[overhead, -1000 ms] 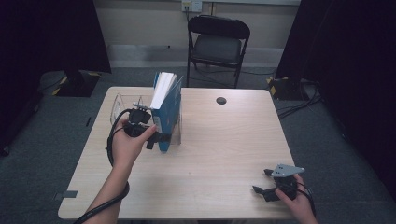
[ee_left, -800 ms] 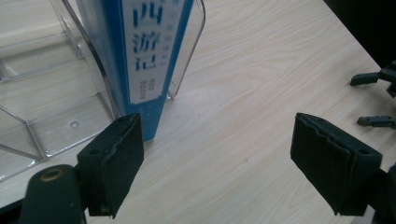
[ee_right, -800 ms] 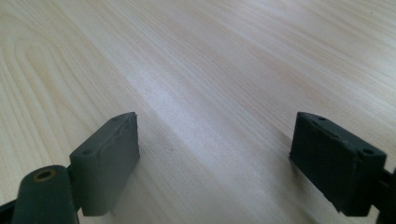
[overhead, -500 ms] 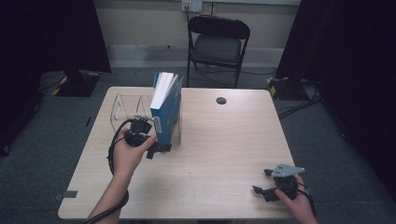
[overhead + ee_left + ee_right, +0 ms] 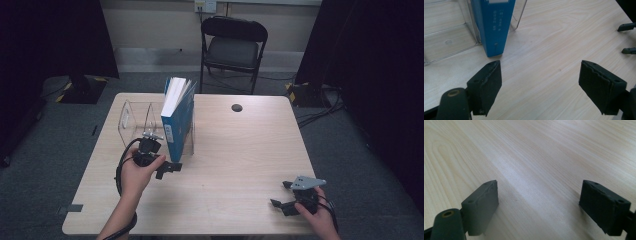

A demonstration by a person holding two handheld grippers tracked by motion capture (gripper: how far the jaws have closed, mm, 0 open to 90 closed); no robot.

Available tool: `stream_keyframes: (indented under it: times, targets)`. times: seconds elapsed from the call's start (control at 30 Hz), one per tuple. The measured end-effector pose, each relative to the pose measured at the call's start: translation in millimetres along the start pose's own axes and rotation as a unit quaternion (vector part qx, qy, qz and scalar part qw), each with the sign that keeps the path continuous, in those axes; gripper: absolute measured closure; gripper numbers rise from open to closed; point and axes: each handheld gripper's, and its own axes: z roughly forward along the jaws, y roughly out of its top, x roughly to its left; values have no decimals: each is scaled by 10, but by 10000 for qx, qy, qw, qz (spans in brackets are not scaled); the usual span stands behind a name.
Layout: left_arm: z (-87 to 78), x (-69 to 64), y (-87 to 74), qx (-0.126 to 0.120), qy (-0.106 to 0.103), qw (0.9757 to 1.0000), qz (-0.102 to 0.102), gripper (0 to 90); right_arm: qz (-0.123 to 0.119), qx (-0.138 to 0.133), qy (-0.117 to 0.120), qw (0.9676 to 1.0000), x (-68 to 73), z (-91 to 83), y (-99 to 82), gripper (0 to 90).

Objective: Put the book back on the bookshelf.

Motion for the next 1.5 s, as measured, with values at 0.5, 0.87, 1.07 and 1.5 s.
stream_keyframes:
  times: [0.5,0.87,1.07,1.5]
  targets:
    - [183,67,-244,122,-103,9999,5,197,1,2,1,10000,0,0,0,146]
    - [342,118,-459,315,-78,9995,0,206,0,-1,1,10000,0,0,0,146]
    - [399,149,-557,380,-122,9992,-19,208,-2,0,0,10000,0,0,0,146]
    - [447,163,-670,380,-58,9992,99,208,3,2,2,10000,0,0,0,146]
